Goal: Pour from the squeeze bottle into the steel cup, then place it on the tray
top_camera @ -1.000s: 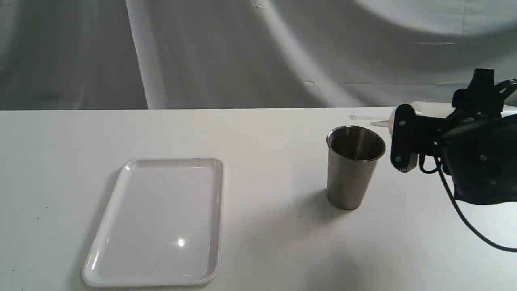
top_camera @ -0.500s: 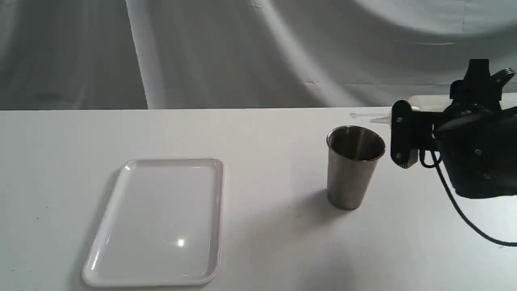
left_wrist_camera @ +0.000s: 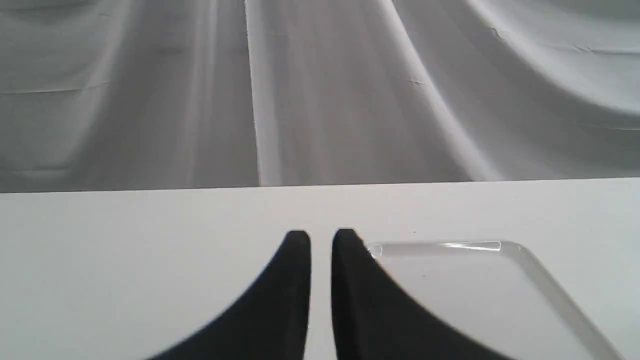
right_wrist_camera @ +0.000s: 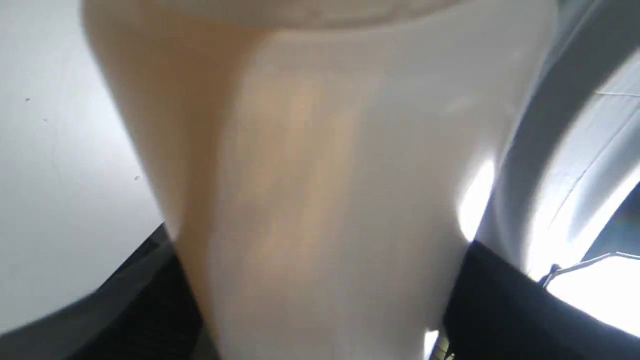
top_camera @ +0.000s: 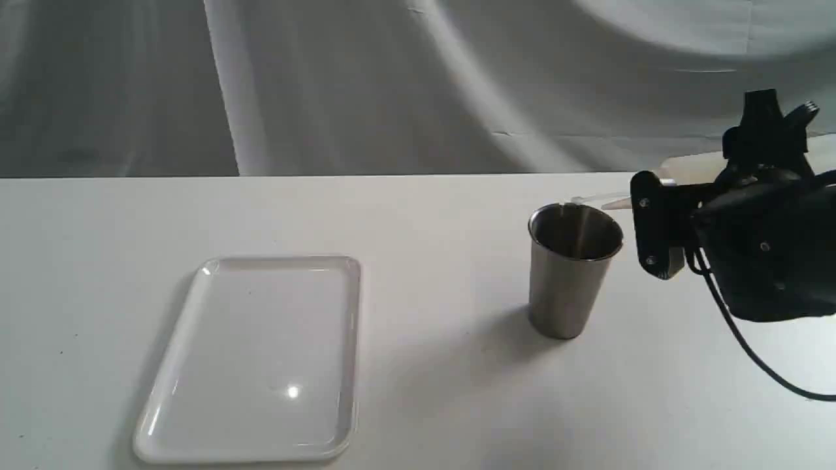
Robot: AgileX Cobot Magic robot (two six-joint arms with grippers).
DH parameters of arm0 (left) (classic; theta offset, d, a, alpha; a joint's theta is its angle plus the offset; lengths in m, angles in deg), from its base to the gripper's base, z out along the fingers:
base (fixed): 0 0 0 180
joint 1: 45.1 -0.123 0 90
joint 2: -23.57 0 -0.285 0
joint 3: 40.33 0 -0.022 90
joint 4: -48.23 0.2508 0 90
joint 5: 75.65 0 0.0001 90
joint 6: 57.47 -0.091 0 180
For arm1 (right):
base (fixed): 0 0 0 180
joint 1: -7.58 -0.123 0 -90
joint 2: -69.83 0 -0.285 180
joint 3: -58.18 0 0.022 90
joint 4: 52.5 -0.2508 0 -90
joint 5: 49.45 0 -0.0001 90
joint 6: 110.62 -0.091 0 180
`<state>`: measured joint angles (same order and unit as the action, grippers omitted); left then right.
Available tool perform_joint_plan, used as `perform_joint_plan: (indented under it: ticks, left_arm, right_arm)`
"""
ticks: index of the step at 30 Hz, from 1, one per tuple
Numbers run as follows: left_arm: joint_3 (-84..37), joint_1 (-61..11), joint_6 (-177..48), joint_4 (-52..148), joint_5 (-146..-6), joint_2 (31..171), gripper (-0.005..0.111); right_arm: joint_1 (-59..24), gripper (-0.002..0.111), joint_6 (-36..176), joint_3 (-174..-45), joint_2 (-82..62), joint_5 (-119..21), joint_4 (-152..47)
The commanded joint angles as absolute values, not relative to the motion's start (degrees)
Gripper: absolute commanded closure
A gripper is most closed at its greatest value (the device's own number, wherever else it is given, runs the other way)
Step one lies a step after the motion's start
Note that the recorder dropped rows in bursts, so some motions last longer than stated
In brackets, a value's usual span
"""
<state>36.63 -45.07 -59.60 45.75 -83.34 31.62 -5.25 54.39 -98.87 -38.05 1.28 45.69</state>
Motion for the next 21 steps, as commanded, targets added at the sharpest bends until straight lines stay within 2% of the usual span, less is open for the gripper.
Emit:
perform_joint_plan:
  ticks: [1, 21]
  left_arm:
    - [36.9, -45.1, -59.5, 45.6, -83.2, 31.4, 0.098]
    - [36.9, -45.1, -59.3, 45.6, -83.2, 31.4, 0.098]
  right_arm:
    - [-5.7, 0.06, 54.6, -99.4, -37.5, 3.7, 47.5]
    - [-7.2, 0.06, 58.3, -102.6, -37.5, 8.3, 47.5]
